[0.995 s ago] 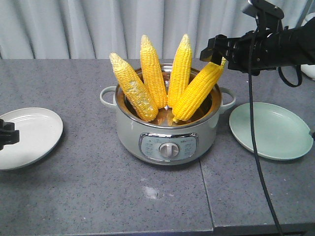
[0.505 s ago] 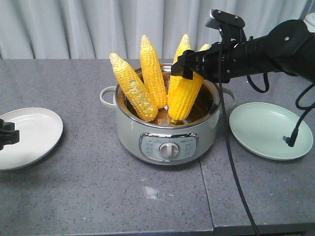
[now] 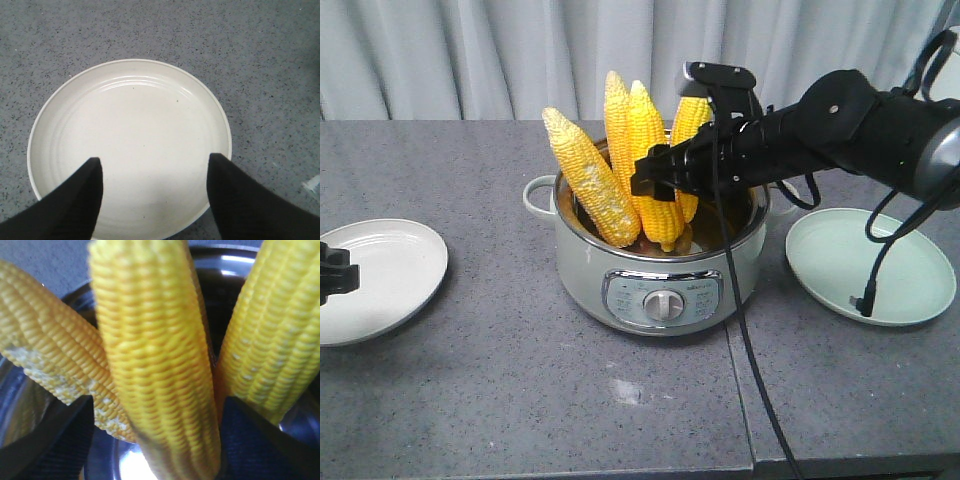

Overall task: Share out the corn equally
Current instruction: 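Lower the right gripper into the pot and grasp a corn cob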

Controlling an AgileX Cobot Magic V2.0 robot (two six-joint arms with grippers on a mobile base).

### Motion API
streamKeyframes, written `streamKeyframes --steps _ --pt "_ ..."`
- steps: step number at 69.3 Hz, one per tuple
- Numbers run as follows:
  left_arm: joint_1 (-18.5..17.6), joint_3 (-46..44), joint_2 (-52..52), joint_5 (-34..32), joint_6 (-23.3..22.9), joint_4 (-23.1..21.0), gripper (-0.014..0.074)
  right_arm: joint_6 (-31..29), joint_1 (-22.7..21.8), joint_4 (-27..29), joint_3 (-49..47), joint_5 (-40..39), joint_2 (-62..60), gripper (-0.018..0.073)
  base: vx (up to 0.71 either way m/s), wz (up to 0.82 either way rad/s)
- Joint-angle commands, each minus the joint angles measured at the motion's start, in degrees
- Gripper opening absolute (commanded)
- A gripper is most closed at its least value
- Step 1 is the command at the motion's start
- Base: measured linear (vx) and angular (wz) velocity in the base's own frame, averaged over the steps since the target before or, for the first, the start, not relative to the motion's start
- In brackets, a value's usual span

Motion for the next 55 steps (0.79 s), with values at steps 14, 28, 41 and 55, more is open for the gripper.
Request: streamKeyframes --steps 14,28,41,55 --pt "-0.5 -1.9 -0.8 -3.0 -0.1 -0.5 0.0443 -0.5 1.3 -0.8 -1.9 -3.1 -1.9 0.0280 0.00 0.00" --pt "-0.5 -1.9 -0.8 -3.0 -0.1 -0.5 0.0443 -2.8 1.3 -1.3 -1.9 -3.5 -1.9 0.0160 0.00 0.00" --pt "-0.5 -1.9 -0.8 -3.0 -0.1 -0.5 0.0443 -5.0 1.3 -1.3 -1.9 -3.5 -1.9 0.0156 0.00 0.00" --pt "-0.5 -1.9 -0.8 -3.0 -0.1 -0.5 0.0443 -6.6 1.3 -1.3 -1.9 -3.5 -2.5 0.0160 0.00 0.00"
